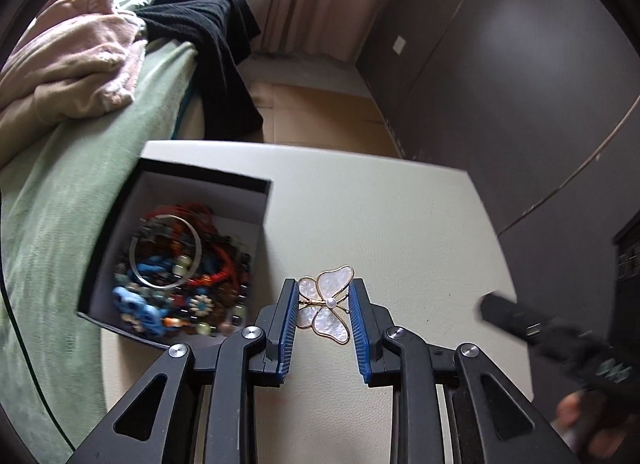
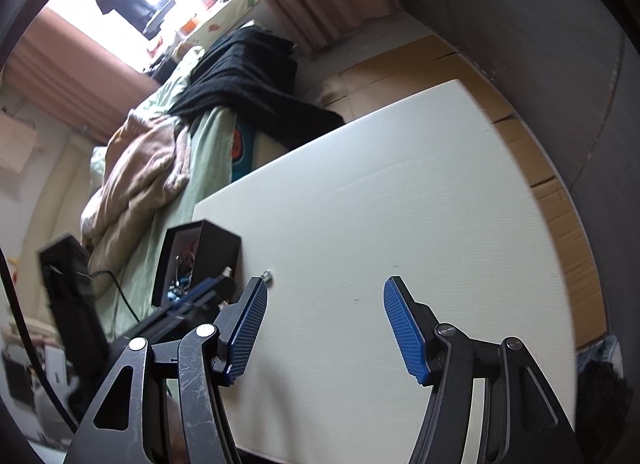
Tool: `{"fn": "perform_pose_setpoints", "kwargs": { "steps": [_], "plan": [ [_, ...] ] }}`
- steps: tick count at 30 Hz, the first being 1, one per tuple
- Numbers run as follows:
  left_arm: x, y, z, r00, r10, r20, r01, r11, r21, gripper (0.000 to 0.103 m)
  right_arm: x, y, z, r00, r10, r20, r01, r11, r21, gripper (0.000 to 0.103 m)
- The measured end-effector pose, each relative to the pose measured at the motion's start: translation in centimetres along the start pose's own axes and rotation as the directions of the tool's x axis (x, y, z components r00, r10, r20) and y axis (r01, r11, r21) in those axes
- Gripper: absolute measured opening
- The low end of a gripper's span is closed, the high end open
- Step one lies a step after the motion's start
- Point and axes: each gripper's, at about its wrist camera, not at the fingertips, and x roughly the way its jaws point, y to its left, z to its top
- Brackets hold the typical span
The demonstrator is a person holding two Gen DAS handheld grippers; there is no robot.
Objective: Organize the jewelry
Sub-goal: 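Carry the pendant into the box with the left tool while the right tool grasps the small silver bead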
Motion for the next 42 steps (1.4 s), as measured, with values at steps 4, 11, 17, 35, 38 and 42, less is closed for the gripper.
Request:
{"fn": "perform_pose_setpoints", "kwargs": {
  "steps": [4, 11, 17, 35, 38, 42],
  "plan": [
    [-1.5, 1.4, 0.5, 0.999, -0.019, 0.028, 0.020, 0.999, -0.033, 0.026, 1.6, 1.8, -0.3, 1.000, -0.008, -0.022, 0.007, 0.998, -0.055, 0.061],
    [-3.3, 4.9, 1.4, 0.998, -0.029, 0.062, 0.035, 0.994, -0.102, 0.026, 4.1, 4.6, -0.8, 0.998, -0.043, -0.042, 0.037, 0.989, -0.143, 0.052],
    [-4.2, 7.5, 1.9, 0.996, -0.022, 0.087, 0.035, 0.989, -0.145, 0.026, 6.1, 5.8, -0.6, 0.996, -0.061, -0.064, 0.049, 0.983, -0.179, 0.037],
    [-3.8, 10.9, 3.3, 0.996, -0.034, 0.087, 0.052, 0.976, -0.210, 0.026, 12.1, 10.2, -1.3, 0.957, -0.283, -0.063, 0.237, 0.888, -0.395, 0.016],
    [-3.4, 10.6, 3.4, 0.996, -0.054, 0.072, 0.067, 0.978, -0.200, 0.026, 12.1, 10.6, -1.5, 0.949, -0.310, -0.049, 0.259, 0.862, -0.436, 0.015],
    [-3.2, 9.2, 3.5, 0.996, -0.073, 0.060, 0.081, 0.986, -0.144, 0.028, 11.5, 10.2, -1.2, 0.956, -0.288, -0.057, 0.239, 0.875, -0.421, 0.014]
  ]
}}
